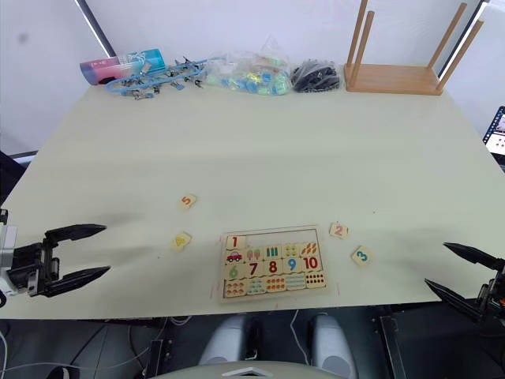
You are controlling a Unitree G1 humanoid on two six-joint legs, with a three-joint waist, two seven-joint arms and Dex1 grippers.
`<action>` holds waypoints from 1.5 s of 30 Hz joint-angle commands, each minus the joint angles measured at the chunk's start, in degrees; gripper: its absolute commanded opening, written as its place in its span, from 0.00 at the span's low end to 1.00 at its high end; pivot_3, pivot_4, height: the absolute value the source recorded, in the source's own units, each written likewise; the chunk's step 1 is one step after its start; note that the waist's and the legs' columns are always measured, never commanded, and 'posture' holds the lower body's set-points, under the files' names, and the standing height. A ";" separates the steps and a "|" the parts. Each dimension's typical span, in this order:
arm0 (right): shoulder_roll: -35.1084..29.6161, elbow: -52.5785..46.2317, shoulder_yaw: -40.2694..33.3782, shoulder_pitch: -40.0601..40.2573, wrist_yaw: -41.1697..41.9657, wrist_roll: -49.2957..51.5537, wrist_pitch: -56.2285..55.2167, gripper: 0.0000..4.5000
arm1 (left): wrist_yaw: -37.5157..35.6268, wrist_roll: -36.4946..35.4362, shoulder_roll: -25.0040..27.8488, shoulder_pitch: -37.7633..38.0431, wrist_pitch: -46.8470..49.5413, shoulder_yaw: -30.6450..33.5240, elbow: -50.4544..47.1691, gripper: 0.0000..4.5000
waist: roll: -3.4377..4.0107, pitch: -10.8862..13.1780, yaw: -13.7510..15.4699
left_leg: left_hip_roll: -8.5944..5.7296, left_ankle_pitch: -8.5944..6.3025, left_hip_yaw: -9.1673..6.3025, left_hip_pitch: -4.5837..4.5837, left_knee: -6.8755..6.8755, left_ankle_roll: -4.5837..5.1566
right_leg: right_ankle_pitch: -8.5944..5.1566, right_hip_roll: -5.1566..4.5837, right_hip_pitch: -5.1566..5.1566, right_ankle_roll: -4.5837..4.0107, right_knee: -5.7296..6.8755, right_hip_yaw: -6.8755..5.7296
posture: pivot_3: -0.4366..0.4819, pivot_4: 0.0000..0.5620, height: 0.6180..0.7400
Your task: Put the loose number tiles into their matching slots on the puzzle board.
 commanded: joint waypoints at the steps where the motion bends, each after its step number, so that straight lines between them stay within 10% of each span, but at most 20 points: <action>1: -0.38 -0.71 -0.53 0.12 -0.65 1.03 0.65 0.98 | -1.62 -0.05 0.33 0.33 -0.01 1.16 -0.56 1.00 | 0.00 0.00 0.00 | 0.00 0.00 -0.01 0.00 0.00 0.00 | 0.00 0.00 0.00 0.00 0.00 0.00 | 0.48 0.27 0.98; 16: -0.13 -6.04 3.20 -2.44 -2.10 1.57 3.69 0.98 | -1.62 -0.38 0.85 0.83 -0.46 1.64 -1.86 1.00 | 0.04 0.00 0.01 | 0.00 0.00 0.00 0.01 0.00 0.00 | 0.00 0.00 0.00 0.00 0.01 0.00 | 0.48 0.27 0.98; 45: -5.59 -19.47 36.73 -25.88 -23.17 -21.81 29.61 0.98 | -1.62 -3.71 0.20 -3.54 -4.32 -4.55 -2.31 1.00 | 0.07 0.00 0.12 | -0.14 0.01 0.08 -0.09 0.12 0.00 | 0.00 0.04 -0.02 0.00 0.05 -0.04 | 0.48 0.27 0.98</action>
